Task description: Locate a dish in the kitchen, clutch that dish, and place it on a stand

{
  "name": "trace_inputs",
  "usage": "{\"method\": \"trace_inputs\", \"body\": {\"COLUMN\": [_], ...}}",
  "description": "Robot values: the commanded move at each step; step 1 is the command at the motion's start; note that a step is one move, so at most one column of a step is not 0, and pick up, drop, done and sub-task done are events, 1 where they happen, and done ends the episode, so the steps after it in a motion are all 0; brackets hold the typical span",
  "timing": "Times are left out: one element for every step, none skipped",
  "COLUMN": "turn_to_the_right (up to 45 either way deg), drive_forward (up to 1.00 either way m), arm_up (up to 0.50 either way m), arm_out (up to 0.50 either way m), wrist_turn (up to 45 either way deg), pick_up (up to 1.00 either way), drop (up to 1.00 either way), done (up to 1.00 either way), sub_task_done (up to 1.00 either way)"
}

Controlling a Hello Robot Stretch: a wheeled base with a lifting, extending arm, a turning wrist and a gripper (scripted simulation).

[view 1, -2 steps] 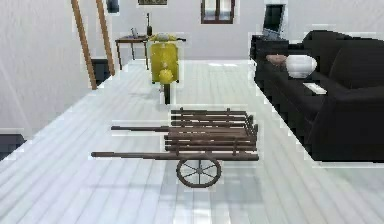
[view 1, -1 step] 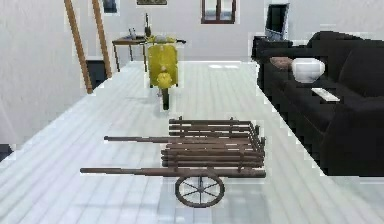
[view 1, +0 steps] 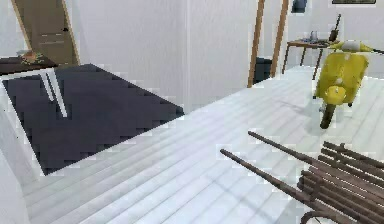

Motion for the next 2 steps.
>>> {"method": "trace_inputs", "body": {"turn_to_the_right": [-21.0, 0.0], "drive_forward": [0.0, 1.0], "arm_up": [0.0, 0.0], "arm_out": [0.0, 0.0], "wrist_turn": [0.0, 0.0], "pick_up": [0.0, 0.0], "drop": [0.0, 0.0], "done": [0.0, 0.0], "sub_task_done": [0.0, 0.0]}}
